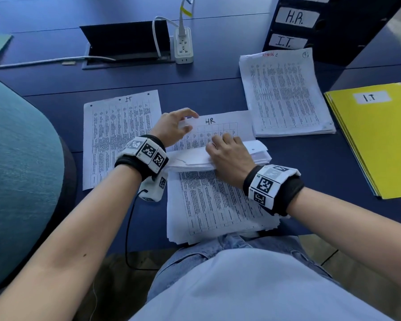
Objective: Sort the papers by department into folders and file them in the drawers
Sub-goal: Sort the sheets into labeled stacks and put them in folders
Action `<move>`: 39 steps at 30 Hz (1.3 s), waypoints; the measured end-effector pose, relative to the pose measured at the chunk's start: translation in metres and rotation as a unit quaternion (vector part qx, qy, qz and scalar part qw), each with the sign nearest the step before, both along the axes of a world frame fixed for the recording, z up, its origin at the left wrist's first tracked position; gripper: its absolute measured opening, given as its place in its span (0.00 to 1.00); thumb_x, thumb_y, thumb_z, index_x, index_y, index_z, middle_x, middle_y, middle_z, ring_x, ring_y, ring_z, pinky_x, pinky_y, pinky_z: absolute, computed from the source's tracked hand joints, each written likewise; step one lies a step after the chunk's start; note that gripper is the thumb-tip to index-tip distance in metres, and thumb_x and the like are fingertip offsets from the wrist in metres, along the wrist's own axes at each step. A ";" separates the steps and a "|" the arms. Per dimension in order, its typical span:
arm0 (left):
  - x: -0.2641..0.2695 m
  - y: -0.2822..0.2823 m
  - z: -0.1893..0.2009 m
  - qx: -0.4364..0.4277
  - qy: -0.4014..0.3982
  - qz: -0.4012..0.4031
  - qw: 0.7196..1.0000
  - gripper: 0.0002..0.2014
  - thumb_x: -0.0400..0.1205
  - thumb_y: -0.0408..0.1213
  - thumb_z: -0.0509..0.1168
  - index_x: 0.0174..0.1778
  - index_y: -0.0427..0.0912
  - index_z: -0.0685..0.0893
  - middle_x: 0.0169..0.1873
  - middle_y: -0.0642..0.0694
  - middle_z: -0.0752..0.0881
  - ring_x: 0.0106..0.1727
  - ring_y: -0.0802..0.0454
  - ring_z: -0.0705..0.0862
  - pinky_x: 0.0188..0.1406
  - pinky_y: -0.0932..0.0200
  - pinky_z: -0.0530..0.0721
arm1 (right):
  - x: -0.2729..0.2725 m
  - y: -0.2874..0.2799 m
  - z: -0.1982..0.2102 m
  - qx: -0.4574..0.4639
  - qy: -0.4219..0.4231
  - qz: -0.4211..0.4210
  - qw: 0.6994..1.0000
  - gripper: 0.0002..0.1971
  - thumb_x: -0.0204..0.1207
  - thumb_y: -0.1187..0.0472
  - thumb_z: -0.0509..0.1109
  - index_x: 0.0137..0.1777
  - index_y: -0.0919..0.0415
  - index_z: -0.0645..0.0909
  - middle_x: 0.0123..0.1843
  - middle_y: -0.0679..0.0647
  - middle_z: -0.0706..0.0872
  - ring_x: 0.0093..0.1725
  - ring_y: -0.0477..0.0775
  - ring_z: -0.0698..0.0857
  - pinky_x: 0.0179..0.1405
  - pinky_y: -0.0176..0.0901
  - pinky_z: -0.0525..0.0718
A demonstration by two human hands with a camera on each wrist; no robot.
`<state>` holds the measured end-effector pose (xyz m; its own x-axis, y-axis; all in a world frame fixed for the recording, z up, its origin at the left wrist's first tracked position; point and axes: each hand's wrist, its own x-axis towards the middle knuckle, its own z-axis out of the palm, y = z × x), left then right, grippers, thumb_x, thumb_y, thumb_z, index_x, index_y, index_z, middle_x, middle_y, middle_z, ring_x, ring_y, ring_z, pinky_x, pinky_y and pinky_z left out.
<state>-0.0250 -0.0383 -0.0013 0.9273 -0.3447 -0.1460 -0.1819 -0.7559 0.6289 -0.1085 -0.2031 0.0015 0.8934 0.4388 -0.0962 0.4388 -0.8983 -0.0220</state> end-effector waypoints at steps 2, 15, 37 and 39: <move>0.001 0.000 -0.001 0.017 -0.006 -0.006 1.000 0.17 0.82 0.32 0.62 0.66 0.48 0.80 0.51 0.41 0.88 0.48 0.42 0.86 0.58 0.58 0.81 | 0.003 0.000 0.005 0.035 0.018 -0.012 0.999 0.18 0.62 0.71 0.71 0.53 0.68 0.78 0.47 0.64 0.83 0.46 0.65 0.81 0.43 0.56 0.79; 0.001 -0.004 0.000 0.070 -0.095 -0.043 0.992 0.09 0.81 0.32 0.63 0.40 0.33 0.87 0.36 0.36 0.87 0.41 0.36 0.83 0.46 0.50 0.81 | 0.022 -0.008 0.006 0.094 0.048 -0.046 0.993 0.34 0.68 0.67 0.69 0.74 0.67 0.60 0.67 0.63 0.67 0.58 0.62 0.73 0.58 0.54 0.75; 0.002 0.003 -0.017 0.155 0.039 0.015 0.987 0.26 0.85 0.51 0.52 0.77 0.42 0.65 0.75 0.41 0.68 0.75 0.43 0.64 0.73 0.39 0.65 | 0.005 -0.011 0.001 -0.032 0.067 0.042 0.996 0.19 0.70 0.65 0.64 0.63 0.62 0.72 0.66 0.61 0.71 0.64 0.61 0.73 0.63 0.57 0.71; 0.003 0.004 -0.017 0.151 0.018 0.003 0.988 0.25 0.85 0.51 0.53 0.76 0.45 0.67 0.74 0.42 0.70 0.74 0.44 0.66 0.72 0.39 0.67 | 0.006 -0.010 0.001 -0.043 0.077 0.046 0.995 0.20 0.70 0.64 0.65 0.63 0.62 0.72 0.66 0.60 0.70 0.64 0.61 0.72 0.63 0.57 0.71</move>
